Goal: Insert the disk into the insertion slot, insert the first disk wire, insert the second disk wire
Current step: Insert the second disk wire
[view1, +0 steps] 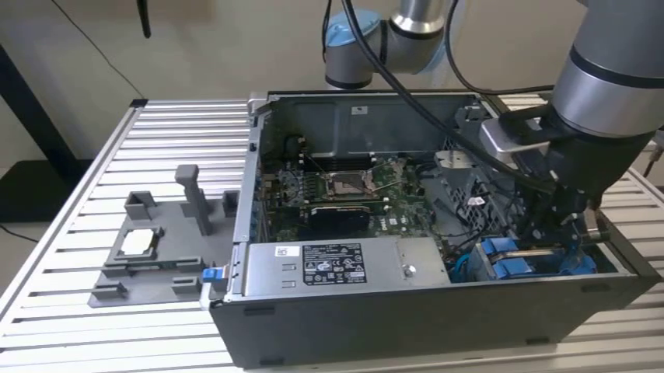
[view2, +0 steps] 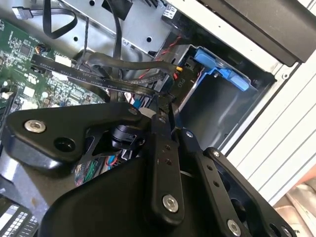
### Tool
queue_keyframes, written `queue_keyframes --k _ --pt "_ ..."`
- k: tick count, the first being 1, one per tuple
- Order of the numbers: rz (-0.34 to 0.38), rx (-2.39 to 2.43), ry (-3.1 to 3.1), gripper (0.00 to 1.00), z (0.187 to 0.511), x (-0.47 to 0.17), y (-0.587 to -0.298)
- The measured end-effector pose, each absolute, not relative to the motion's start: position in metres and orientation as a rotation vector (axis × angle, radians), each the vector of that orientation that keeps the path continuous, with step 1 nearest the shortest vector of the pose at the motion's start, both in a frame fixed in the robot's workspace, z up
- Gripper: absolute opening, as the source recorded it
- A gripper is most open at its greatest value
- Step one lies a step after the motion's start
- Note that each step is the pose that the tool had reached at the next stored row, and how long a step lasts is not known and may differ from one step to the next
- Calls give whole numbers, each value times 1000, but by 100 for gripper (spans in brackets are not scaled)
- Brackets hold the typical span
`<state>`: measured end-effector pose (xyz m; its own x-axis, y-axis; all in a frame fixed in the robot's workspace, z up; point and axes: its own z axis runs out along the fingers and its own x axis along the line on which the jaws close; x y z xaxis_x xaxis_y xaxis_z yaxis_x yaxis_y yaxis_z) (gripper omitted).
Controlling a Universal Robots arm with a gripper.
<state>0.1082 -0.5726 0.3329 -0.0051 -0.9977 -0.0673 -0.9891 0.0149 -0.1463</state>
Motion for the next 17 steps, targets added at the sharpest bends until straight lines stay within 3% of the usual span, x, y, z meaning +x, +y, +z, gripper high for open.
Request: queue_keyframes --k 2,3,17 --pt "-80 -2105 2128 17 335 109 -573" --pt "-77 -2106 2131 24 337 110 -573" --pt "-69 -2106 2140 24 361 110 -573"
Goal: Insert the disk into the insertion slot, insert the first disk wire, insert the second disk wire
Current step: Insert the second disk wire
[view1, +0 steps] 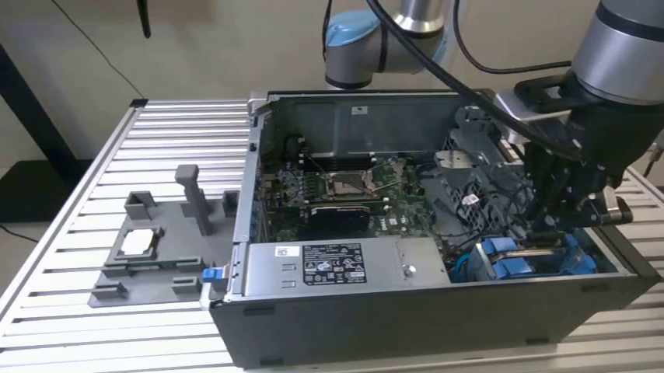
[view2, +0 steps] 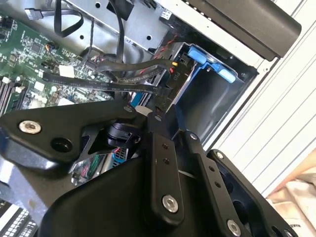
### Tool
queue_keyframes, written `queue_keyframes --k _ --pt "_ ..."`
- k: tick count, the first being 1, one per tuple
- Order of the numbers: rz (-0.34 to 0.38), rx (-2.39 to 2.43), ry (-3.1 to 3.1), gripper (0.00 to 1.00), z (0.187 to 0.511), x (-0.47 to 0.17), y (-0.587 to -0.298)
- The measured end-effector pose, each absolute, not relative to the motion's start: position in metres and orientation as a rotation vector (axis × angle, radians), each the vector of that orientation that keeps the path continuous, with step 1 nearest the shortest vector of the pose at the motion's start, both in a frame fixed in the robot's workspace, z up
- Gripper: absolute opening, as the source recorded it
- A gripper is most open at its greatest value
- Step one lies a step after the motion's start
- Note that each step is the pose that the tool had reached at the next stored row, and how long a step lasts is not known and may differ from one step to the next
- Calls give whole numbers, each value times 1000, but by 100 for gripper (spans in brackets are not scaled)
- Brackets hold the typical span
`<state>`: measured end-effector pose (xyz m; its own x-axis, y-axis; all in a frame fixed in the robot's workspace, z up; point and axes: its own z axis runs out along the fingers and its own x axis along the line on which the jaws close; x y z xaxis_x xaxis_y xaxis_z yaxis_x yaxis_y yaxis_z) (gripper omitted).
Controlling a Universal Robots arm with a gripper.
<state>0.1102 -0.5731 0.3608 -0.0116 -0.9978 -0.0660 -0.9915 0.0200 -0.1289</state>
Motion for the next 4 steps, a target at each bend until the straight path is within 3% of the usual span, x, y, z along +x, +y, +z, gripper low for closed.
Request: queue_keyframes --k 4 --pt "-69 -2107 2140 24 361 110 -573"
